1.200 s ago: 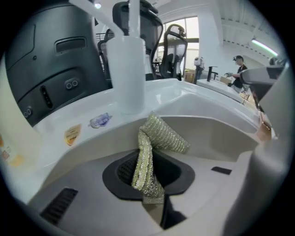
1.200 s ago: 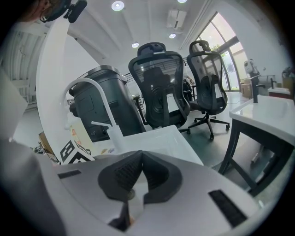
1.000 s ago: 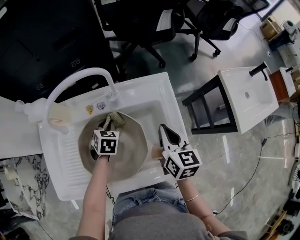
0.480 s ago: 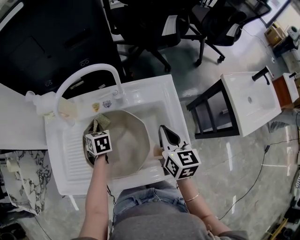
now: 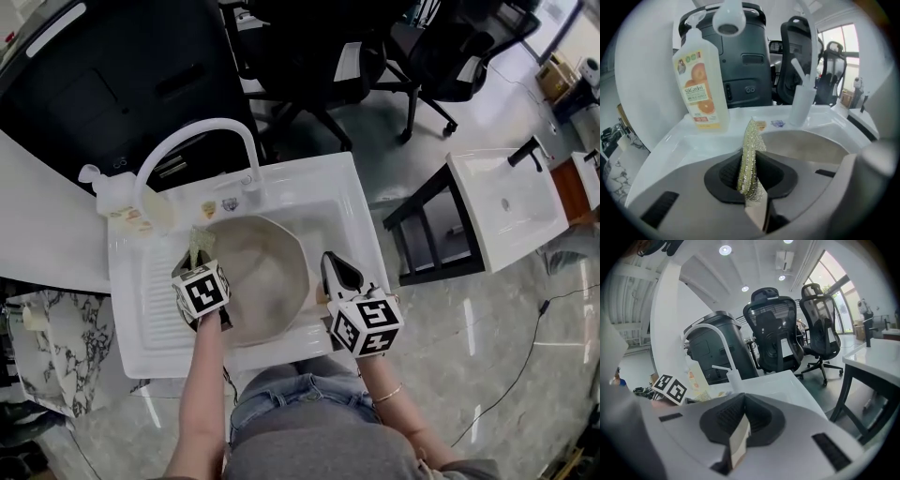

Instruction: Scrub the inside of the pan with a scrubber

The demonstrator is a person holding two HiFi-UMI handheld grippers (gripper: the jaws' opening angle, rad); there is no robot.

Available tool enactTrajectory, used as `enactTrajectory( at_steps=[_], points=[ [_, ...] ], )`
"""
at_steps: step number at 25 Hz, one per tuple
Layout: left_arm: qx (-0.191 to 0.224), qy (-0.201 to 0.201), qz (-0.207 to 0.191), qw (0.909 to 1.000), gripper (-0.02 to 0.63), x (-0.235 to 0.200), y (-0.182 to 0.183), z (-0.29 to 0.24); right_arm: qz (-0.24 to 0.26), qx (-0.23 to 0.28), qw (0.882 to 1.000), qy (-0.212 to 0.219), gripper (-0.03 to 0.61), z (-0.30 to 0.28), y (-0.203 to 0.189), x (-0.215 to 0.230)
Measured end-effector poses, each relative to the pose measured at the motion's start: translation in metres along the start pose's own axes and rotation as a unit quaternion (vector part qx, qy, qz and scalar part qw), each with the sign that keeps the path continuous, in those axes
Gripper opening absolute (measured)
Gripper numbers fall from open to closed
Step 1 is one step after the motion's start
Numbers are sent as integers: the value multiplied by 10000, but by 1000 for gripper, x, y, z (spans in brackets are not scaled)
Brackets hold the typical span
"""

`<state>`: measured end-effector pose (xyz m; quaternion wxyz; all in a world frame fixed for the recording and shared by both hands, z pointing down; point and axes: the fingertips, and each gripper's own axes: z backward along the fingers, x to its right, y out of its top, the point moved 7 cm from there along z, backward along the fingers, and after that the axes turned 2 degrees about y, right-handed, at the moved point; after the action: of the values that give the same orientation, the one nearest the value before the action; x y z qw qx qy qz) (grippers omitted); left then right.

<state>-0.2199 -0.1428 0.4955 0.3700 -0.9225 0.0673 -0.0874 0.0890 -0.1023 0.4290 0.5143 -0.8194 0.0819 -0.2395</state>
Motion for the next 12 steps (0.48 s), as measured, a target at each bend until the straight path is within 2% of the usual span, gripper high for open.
enactTrajectory(
  at_steps=[2,4,5,6,8,12],
  points=[
    [132,-310,-195,9992,69,3,3,16,27,26,10000,27,11,4,1,-4],
    [272,-670,-835,9939,69,7,9,25,52,61,10000,27,11,8,2,-7],
    [346,-824,-1285,9877,69,10,13,27,62,76,10000,16,11,10,2,-8],
    [418,-929,-1780,9787,69,12,16,28,69,88,9999,-1,11,12,2,-8],
    [520,-989,-2764,9545,67,17,21,27,74,98,9999,-42,11,15,0,-9],
    [589,-1049,-4292,8952,67,26,24,17,81,75,9999,-131,11,24,-2,-10]
  ],
)
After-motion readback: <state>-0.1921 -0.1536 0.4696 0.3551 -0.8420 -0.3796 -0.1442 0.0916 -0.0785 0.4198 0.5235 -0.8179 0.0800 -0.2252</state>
